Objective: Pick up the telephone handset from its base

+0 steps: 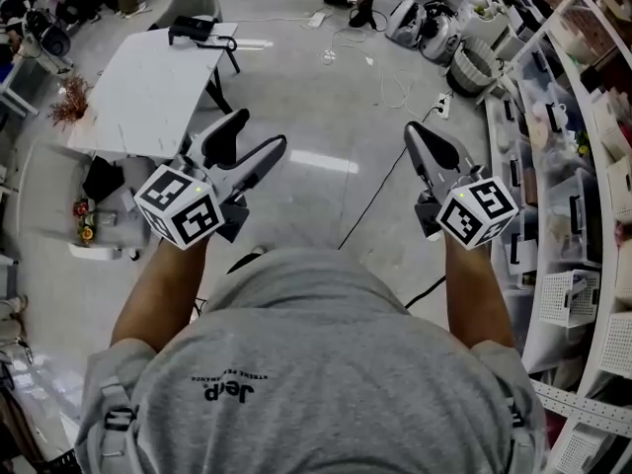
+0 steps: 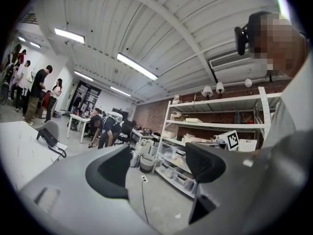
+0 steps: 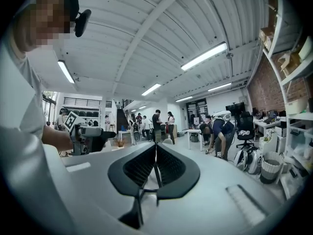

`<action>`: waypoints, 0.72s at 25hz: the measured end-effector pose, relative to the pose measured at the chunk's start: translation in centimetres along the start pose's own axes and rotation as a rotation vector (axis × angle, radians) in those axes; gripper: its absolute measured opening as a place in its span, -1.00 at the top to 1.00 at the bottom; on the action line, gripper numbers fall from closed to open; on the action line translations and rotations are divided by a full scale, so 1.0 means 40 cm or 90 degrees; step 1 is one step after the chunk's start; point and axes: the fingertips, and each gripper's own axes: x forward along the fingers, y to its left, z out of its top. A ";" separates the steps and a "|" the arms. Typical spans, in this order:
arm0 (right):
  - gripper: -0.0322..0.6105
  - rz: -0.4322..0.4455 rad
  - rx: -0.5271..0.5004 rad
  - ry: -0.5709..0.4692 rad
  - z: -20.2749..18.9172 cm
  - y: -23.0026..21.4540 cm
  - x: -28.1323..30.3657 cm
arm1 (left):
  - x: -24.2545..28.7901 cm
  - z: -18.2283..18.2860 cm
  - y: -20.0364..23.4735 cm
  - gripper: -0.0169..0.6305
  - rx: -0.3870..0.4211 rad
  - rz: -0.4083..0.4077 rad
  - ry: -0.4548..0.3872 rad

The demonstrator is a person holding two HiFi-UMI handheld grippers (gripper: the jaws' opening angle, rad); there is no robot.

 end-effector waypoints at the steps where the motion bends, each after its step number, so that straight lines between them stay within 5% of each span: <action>1: 0.88 0.001 0.002 0.003 -0.006 -0.010 0.016 | 0.011 -0.004 0.015 -0.25 -0.001 0.000 0.003; 10: 0.88 -0.025 -0.006 0.029 -0.070 -0.113 0.337 | 0.171 -0.009 0.341 -0.24 -0.018 -0.042 0.010; 18: 0.88 -0.092 -0.002 0.026 -0.018 -0.249 0.742 | 0.390 0.117 0.745 -0.24 0.004 -0.130 0.023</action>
